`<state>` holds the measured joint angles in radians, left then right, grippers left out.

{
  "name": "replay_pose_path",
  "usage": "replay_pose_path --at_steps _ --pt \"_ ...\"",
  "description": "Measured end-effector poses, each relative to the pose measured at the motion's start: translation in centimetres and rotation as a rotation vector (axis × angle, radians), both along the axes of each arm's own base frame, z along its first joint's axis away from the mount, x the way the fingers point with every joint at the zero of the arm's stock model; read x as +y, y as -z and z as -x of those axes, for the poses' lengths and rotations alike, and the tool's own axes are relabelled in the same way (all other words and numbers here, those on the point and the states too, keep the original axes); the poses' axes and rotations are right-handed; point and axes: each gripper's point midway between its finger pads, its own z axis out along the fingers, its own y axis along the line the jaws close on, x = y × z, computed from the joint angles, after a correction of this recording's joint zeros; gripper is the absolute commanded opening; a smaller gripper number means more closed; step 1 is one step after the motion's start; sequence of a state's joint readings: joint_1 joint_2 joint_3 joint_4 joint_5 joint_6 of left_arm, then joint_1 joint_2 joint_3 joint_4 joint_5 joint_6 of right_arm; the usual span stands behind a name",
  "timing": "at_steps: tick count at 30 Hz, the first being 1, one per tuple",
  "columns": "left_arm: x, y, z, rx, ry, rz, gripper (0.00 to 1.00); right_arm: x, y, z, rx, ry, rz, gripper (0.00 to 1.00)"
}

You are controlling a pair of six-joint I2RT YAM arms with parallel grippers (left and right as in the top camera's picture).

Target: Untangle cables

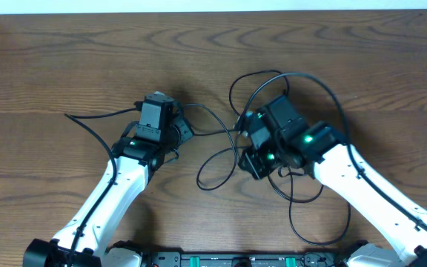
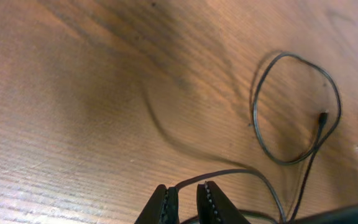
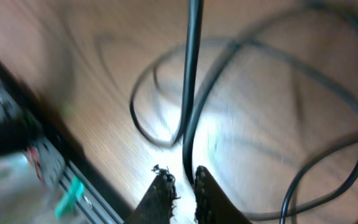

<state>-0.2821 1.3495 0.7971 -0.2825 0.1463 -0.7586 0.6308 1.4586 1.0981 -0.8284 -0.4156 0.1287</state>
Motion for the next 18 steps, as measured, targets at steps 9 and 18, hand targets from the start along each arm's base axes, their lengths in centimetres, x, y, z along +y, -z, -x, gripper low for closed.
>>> replay_pose_path --at_steps 9,18 --pt "0.9 0.3 -0.1 0.000 -0.033 -0.044 0.41 0.0 0.5 4.9 0.072 -0.274 -0.006 0.08" --pt "1.2 0.3 -0.2 -0.004 -0.043 -0.058 0.67 2.6 -1.7 6.1 0.021 -0.452 -0.214 0.24"
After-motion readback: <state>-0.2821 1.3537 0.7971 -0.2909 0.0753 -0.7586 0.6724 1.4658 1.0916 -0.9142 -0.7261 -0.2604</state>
